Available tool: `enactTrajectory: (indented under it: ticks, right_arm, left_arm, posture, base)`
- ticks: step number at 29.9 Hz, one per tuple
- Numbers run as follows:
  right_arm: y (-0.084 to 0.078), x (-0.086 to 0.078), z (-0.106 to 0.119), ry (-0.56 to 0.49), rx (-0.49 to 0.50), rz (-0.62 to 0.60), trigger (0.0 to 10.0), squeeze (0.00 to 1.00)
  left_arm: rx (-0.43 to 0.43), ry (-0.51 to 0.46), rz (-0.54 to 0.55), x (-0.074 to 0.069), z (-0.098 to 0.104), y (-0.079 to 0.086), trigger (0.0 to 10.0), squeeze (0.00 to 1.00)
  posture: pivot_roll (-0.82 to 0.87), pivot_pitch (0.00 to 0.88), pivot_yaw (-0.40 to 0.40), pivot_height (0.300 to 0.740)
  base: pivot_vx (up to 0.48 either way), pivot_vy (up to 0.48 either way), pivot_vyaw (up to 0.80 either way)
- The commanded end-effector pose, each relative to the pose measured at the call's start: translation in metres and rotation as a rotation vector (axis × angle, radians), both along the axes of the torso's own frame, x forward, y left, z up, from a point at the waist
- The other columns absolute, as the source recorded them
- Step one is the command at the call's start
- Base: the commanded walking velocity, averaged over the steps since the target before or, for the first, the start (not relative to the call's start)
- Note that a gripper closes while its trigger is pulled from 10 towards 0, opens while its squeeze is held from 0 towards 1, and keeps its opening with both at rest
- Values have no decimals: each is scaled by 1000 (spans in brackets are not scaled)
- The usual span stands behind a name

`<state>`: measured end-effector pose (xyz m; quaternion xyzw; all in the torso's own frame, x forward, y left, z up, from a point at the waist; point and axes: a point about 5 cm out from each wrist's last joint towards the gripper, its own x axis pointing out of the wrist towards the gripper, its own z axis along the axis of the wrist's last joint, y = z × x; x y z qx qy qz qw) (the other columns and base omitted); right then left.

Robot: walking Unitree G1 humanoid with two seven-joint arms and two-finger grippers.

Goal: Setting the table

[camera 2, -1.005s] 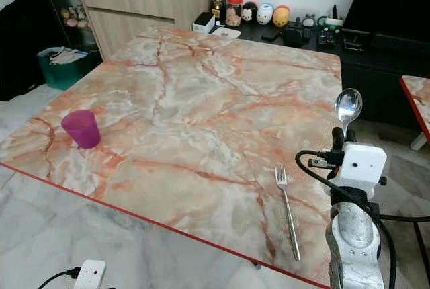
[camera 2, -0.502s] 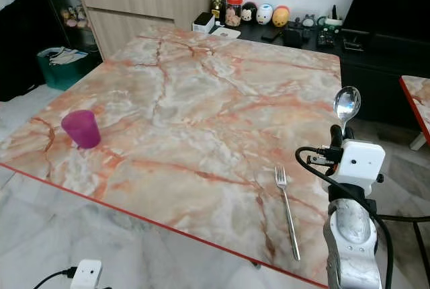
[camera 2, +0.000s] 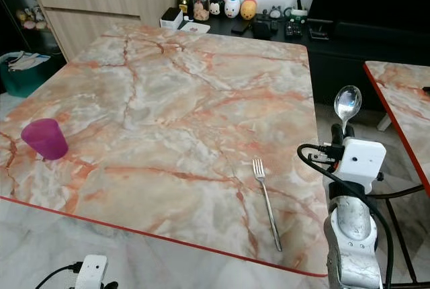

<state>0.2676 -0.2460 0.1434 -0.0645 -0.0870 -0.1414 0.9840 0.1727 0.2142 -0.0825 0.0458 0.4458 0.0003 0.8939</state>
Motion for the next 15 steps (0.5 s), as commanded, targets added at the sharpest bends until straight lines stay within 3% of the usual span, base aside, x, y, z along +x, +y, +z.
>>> enactTrajectory:
  ticks: [1,12,15]
  right_arm:
    - [-4,1,1,5,-14,-17,10000,0]
    - [-3,6,3,-5,3,-22,10000,0]
    - [-1,8,4,-8,10,-18,10000,0]
  left_arm:
    - [-7,20,-3,-5,-3,-1,10000,0]
    - [-8,13,-25,-5,-2,0,10000,0]
    - [-9,11,-29,-4,-2,-1,10000,0]
  posture:
    - [3,0,-32,740]
    - [0,0,-36,740]
    - [2,0,-36,740]
  base:
    - [0,0,0]
    - [0,0,0]
    - [0,0,-483]
